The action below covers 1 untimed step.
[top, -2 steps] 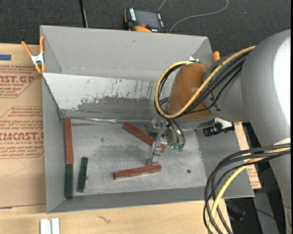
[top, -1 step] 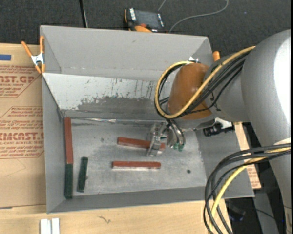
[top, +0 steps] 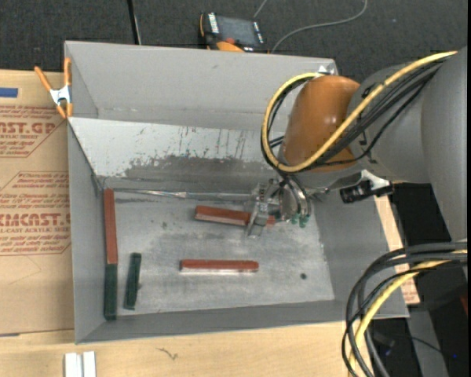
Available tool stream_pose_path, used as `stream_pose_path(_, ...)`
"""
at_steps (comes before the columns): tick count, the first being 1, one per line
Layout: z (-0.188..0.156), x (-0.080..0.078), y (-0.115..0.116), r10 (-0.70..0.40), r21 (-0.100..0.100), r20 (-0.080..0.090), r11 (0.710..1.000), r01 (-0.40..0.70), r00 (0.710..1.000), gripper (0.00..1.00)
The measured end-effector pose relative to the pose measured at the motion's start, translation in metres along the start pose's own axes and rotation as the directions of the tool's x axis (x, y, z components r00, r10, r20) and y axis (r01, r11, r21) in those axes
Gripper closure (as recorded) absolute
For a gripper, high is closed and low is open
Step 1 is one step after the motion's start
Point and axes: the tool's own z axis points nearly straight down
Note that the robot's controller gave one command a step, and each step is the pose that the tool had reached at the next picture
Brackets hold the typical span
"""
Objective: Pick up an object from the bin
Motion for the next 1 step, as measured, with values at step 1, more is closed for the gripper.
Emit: stream_pose_path(1, -0.0574, -0.0022, 0.0013, -0.001, 0.0, 0.001, 1.0, 0.001, 1.0, 1.0)
